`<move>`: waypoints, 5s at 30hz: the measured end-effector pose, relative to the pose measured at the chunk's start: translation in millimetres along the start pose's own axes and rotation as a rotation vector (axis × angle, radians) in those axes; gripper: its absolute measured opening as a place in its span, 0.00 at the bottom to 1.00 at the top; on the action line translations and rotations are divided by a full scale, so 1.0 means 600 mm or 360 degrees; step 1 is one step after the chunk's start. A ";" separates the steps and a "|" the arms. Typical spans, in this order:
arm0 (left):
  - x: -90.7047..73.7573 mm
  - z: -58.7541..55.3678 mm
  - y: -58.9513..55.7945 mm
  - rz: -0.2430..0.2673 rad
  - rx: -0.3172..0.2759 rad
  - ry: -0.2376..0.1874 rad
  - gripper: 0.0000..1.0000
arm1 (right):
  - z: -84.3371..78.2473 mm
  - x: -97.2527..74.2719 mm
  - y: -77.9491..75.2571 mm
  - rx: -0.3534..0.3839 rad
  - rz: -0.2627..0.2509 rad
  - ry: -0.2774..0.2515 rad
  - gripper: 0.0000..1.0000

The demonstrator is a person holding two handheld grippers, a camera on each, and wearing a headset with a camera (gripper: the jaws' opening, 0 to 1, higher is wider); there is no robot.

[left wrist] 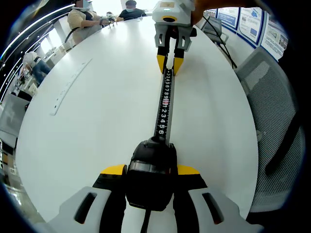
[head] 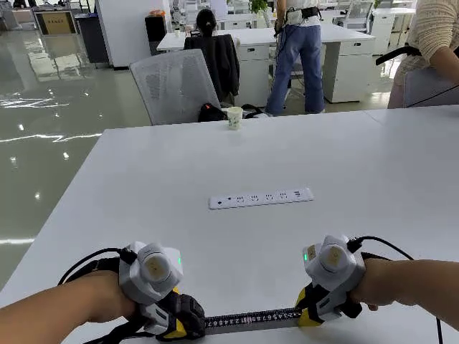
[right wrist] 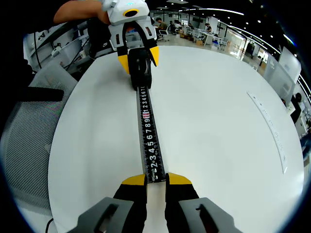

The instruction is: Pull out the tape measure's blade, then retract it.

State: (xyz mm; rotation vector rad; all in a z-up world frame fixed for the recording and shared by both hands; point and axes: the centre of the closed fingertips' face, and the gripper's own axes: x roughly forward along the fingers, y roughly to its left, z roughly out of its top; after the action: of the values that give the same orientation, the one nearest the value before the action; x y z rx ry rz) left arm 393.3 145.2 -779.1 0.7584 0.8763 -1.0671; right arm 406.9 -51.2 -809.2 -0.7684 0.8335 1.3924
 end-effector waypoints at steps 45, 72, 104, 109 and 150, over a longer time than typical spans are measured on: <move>0.000 0.000 0.000 0.0001 0.0001 0.0007 0.31 | -0.033 -0.020 -0.005 0.0039 -0.0014 0.0021 0.10; 0.000 0.001 0.002 0.0000 -0.0004 0.0006 0.31 | -0.060 -0.038 -0.013 0.0069 -0.0029 0.0039 0.10; 0.001 0.001 0.001 0.0005 -0.0010 0.0002 0.31 | -0.078 -0.050 -0.015 0.0084 -0.0044 0.0055 0.10; 0.000 0.001 0.000 0.0006 -0.0014 -0.0003 0.32 | -0.077 -0.049 -0.014 0.0083 -0.0044 0.0055 0.11; 0.000 -0.001 0.001 -0.0044 0.0122 0.0079 0.32 | -0.078 -0.046 -0.014 0.0003 -0.0050 0.0215 0.13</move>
State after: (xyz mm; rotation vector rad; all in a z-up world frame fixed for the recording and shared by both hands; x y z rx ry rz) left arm 393.8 146.0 -779.2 0.8419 0.8942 -1.1159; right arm 413.0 -105.6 -809.5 -0.8783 0.9236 1.3226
